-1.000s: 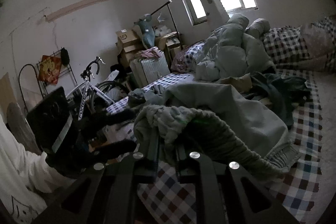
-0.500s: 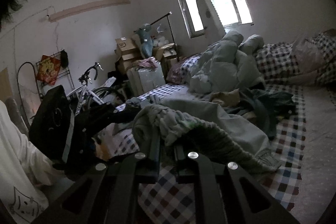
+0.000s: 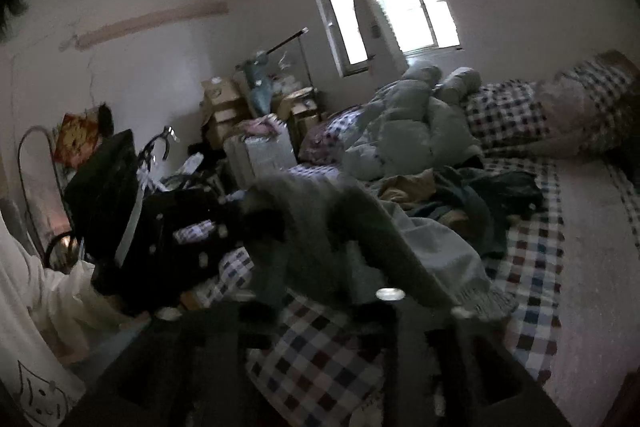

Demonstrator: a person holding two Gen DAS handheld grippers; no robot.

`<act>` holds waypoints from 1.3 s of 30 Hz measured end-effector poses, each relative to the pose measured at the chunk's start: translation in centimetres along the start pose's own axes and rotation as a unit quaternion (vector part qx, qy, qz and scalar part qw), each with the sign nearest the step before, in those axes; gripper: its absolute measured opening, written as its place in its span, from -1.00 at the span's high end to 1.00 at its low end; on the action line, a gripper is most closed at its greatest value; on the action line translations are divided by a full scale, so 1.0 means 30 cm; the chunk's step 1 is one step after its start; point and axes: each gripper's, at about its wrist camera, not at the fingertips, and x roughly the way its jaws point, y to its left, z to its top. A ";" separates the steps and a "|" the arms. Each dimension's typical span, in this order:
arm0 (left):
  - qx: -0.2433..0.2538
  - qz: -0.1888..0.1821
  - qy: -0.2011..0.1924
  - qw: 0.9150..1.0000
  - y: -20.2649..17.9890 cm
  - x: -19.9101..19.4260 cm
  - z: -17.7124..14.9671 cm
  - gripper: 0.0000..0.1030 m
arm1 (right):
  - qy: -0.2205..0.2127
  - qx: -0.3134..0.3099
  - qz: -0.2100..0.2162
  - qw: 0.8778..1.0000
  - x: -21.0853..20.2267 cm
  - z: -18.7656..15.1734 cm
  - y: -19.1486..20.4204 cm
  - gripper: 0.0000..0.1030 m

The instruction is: Fold clothes

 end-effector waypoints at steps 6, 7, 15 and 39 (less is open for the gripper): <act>-0.118 0.002 -0.010 0.993 0.236 -0.029 -0.017 0.80 | 0.040 0.035 -0.096 0.994 0.021 -0.106 -0.124 -0.06; -0.141 0.003 -0.012 0.990 0.281 -0.036 -0.024 0.80 | 0.056 0.034 -0.112 0.992 0.041 -0.124 -0.137 -0.07; -0.261 0.018 -0.019 0.965 0.558 -0.081 -0.108 0.81 | 0.134 0.021 -0.158 0.978 0.207 -0.240 -0.198 -0.07; -0.368 0.147 -0.010 0.918 1.005 0.026 -0.362 0.81 | 0.108 -0.256 -0.210 0.937 0.478 -0.351 0.030 -0.06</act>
